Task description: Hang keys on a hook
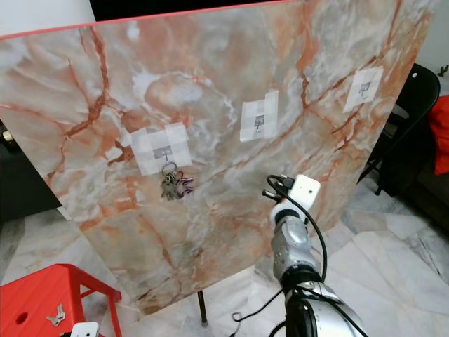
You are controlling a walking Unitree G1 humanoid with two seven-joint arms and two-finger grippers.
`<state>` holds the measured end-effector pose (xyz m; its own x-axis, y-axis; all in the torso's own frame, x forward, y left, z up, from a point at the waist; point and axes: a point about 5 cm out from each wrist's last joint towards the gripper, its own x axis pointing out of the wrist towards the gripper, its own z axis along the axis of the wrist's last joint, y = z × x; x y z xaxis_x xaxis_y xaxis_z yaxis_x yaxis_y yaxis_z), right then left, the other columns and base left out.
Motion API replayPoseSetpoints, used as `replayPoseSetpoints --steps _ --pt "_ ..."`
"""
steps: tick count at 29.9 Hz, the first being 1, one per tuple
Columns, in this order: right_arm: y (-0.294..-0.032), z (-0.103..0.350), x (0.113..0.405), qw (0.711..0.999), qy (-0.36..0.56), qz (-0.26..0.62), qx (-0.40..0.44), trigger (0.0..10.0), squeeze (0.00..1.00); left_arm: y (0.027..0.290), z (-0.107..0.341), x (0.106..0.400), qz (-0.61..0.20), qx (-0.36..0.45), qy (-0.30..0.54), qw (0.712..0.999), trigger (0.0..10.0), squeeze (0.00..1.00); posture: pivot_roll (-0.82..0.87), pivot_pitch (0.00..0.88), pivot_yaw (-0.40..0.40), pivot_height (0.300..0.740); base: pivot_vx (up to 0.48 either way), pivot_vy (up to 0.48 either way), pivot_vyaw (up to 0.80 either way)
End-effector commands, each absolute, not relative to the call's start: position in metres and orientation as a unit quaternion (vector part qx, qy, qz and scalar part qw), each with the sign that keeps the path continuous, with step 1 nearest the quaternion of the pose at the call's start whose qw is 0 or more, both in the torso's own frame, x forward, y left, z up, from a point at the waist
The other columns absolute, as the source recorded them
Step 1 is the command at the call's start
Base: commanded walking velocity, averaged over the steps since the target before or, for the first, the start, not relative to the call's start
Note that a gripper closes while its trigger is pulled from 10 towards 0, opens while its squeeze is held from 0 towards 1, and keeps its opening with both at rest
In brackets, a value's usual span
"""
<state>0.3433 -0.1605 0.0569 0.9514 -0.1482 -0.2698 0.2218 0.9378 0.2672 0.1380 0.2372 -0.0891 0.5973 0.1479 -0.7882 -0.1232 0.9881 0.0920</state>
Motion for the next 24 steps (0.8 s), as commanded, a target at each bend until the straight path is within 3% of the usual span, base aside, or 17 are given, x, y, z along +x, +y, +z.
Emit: replayPoseSetpoints --steps 1,10,17,24 --pt "-0.161 0.059 0.343 0.981 0.113 -0.1 0.122 10.0 0.0 0.238 -0.091 0.132 0.073 0.018 0.455 0.887 10.0 0.0 0.06 0.0 -0.026 0.728 0.0 0.0 0.0" --pt "-0.178 0.02 0.317 0.954 0.241 -0.17 0.044 10.0 0.0 0.238 -0.091 0.132 0.071 0.019 0.455 0.887 10.0 0.0 0.05 0.0 -0.023 0.728 0.0 0.0 0.0" --pt "-0.173 0.014 0.315 0.953 0.27 -0.136 0.001 10.0 0.0 0.239 -0.091 0.132 0.071 0.02 0.455 0.888 10.0 0.0 0.05 0.0 -0.022 0.728 0.0 0.0 0.0" --pt "-0.176 0.02 0.319 0.955 0.258 -0.099 -0.113 10.0 0.0 0.239 -0.091 0.132 0.071 0.02 0.455 0.888 10.0 0.0 0.06 0.0 -0.022 0.728 0.0 0.0 0.0"
